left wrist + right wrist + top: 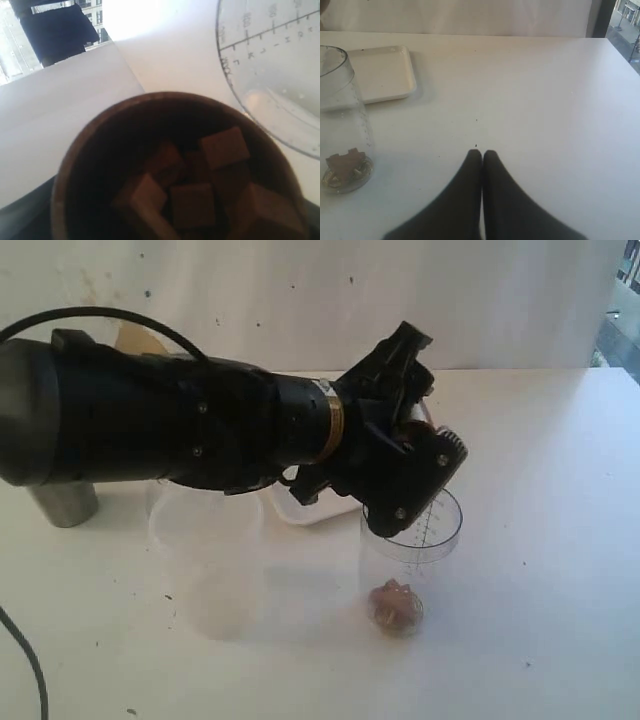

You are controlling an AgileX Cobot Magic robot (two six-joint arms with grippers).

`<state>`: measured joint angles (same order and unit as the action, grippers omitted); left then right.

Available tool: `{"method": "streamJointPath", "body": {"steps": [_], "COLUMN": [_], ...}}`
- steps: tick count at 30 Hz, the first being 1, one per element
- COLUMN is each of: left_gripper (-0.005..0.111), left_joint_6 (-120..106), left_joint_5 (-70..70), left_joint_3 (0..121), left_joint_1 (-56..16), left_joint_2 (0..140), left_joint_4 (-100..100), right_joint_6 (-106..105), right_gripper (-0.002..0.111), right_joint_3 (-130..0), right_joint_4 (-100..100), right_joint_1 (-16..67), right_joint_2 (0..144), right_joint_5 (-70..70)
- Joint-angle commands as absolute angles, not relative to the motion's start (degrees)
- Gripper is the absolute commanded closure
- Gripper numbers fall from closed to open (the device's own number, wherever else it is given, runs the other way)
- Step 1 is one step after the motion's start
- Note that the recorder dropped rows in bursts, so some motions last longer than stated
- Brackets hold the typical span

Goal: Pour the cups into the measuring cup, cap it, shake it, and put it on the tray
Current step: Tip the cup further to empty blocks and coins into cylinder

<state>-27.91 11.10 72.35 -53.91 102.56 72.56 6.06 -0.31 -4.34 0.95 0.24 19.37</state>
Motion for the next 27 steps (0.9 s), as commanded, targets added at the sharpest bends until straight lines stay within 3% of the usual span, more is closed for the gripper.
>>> {"method": "streamJointPath", "body": {"steps": [1,8,27], "left_gripper": [0.107,0.107,0.107], "left_joint_6": [-27.22,-27.01,-22.93], "left_joint_5": [12.52,24.51,27.53], "left_joint_3": [72.78,72.78,72.78], "left_joint_1": [-56.3,-59.55,-61.39], "left_joint_2": [101.79,102.51,103.29], "left_joint_4": [77.09,80.3,82.92], "right_joint_6": [6.29,6.29,6.29], "right_gripper": [0.108,0.108,0.108], "right_joint_3": [0.0,0.0,0.0], "right_joint_4": [-4.51,-4.51,-4.51], "right_joint_1": [0.67,0.67,0.67], "right_joint_2": [0.0,0.0,0.0], "right_joint_5": [19.3,19.3,19.3]}}
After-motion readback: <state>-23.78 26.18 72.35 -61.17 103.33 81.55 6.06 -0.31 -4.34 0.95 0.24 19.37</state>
